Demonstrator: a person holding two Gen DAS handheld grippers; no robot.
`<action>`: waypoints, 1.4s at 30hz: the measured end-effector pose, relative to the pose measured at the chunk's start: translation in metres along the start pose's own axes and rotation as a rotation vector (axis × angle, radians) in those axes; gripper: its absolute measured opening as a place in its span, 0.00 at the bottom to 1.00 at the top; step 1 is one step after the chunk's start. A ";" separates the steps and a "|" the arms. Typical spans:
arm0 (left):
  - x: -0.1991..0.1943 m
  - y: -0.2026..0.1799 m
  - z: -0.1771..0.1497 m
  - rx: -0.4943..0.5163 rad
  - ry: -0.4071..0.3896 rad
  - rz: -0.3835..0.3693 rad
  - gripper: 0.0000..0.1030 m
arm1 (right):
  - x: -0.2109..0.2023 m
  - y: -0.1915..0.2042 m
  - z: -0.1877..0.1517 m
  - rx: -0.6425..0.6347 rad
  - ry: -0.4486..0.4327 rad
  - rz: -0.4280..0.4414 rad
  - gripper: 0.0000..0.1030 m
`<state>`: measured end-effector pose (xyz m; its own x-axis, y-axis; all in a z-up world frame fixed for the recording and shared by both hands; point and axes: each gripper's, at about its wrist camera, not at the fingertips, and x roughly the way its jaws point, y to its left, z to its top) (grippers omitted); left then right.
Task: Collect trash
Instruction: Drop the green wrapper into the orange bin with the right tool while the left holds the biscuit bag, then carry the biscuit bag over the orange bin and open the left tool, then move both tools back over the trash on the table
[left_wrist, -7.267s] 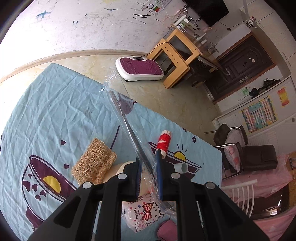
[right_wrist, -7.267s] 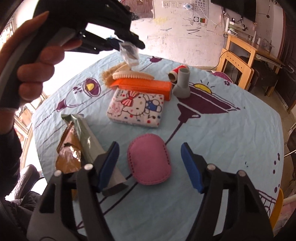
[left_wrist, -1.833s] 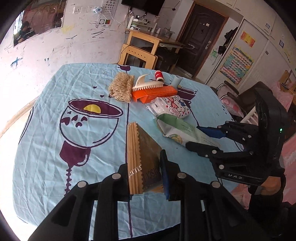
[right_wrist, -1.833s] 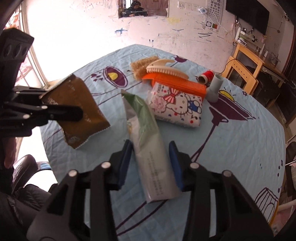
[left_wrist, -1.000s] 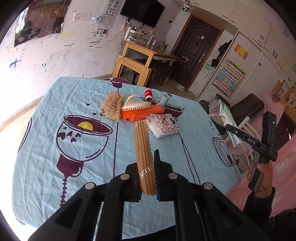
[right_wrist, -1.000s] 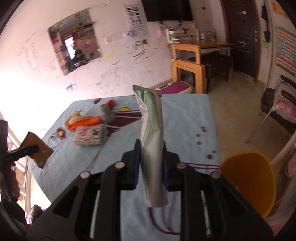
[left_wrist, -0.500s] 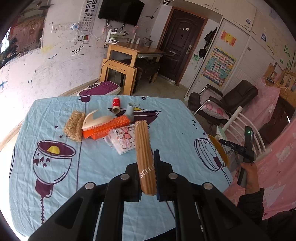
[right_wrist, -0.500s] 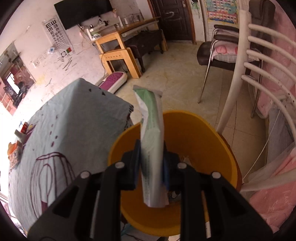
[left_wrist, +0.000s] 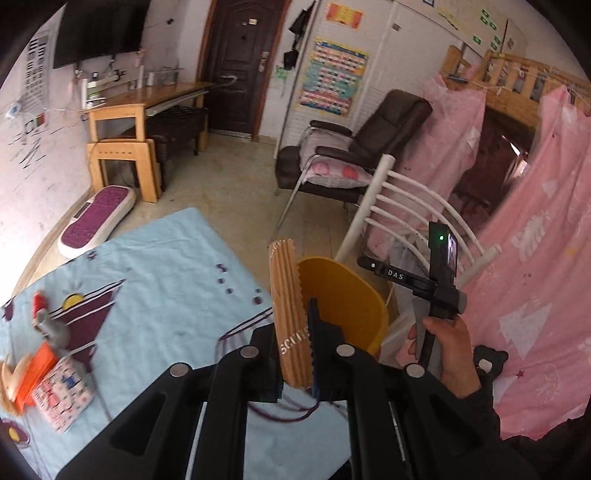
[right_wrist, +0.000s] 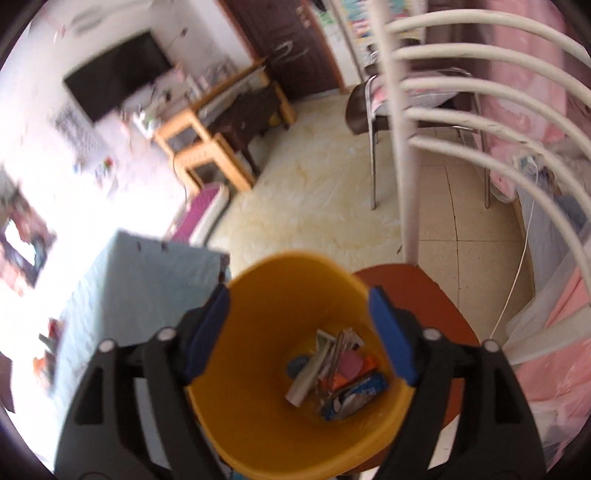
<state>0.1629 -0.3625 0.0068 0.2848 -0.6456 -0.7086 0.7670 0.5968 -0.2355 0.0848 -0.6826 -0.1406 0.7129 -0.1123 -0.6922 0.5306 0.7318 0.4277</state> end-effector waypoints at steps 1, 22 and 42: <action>0.019 -0.010 0.007 0.011 0.025 -0.017 0.06 | -0.005 -0.006 0.002 0.017 -0.010 0.007 0.78; 0.185 -0.055 0.028 -0.019 0.190 0.064 0.87 | -0.046 -0.042 0.026 0.140 -0.089 0.087 0.78; -0.068 0.152 -0.020 -0.290 -0.078 0.645 0.88 | -0.050 0.059 0.012 -0.100 -0.062 0.172 0.92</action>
<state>0.2487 -0.2188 0.0058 0.6791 -0.1470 -0.7192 0.2512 0.9671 0.0395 0.0860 -0.6413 -0.0740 0.8176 -0.0195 -0.5755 0.3532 0.8064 0.4744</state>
